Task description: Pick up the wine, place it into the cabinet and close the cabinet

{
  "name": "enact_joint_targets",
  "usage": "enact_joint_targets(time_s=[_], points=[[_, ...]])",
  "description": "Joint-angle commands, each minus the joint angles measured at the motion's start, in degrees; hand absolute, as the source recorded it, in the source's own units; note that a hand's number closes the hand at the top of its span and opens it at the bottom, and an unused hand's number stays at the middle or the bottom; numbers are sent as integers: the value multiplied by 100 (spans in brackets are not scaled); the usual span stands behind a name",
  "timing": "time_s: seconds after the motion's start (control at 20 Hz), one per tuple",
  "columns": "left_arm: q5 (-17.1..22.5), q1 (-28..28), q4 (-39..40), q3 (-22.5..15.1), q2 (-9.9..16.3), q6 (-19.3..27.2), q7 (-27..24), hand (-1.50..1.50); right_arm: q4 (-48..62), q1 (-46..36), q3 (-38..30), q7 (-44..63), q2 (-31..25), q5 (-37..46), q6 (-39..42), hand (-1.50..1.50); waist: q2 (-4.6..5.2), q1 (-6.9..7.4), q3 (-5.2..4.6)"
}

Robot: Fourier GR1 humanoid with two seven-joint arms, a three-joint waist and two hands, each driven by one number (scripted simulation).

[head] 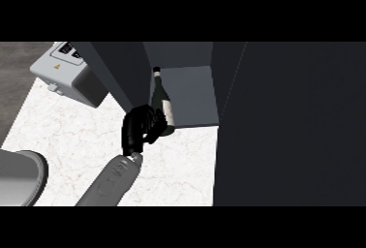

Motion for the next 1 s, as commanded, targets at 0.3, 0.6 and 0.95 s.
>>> enact_joint_targets(time_s=[0.3, 0.6, 0.95], points=[[297, -1272, 914, 370, -288, -339, 382, 150, -258, 120, -30, 30, 4, -487, 88, -150, 230, -303, -118], [147, -1389, 866, 388, -76, -13, 237, 150, -310, 307, 167, 8, 38, -460, 157, -150, 222, -405, -118], [-530, -1497, 1089, -235, 90, 192, 339, 150, -222, 179, 168, -27, -13, -470, 254, -150, 229, -450, -107]])
